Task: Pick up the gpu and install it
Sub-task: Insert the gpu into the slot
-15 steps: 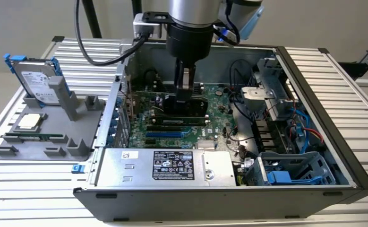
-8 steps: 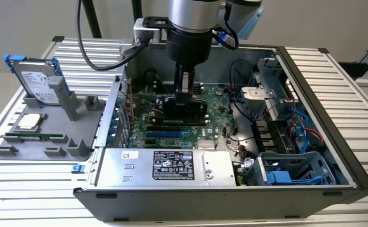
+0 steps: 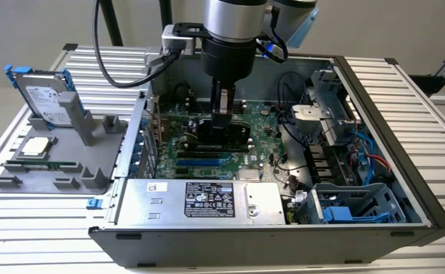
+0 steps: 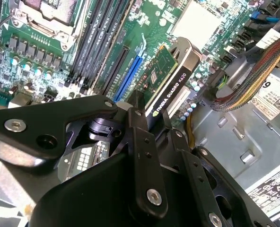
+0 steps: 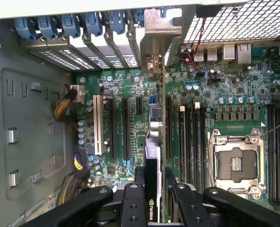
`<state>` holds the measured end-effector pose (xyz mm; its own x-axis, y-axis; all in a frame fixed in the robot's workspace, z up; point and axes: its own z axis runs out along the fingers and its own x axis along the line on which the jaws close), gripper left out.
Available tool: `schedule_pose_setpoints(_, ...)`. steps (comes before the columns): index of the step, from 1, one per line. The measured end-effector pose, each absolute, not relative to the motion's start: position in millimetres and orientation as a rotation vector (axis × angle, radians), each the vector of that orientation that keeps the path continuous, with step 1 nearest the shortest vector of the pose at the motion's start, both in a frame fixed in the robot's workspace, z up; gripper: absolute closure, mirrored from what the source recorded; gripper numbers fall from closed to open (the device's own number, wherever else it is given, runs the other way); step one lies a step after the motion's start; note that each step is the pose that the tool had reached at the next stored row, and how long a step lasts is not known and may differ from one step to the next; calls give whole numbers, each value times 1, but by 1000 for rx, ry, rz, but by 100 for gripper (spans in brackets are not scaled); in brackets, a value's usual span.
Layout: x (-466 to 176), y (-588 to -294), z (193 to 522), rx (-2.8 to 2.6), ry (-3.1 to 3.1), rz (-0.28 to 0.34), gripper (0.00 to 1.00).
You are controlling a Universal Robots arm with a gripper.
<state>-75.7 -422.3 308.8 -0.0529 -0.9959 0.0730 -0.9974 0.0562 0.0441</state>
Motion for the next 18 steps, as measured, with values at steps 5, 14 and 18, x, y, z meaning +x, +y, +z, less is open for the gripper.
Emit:
schedule_pose_setpoints(5, -76, -422, 309, 2103, -2221, 28, 100)
schedule_pose_setpoints(14, -76, -422, 304, 2102, -2221, 28, 100)
schedule_pose_setpoints(18, -76, -422, 301, 2102, -2221, 28, 100)
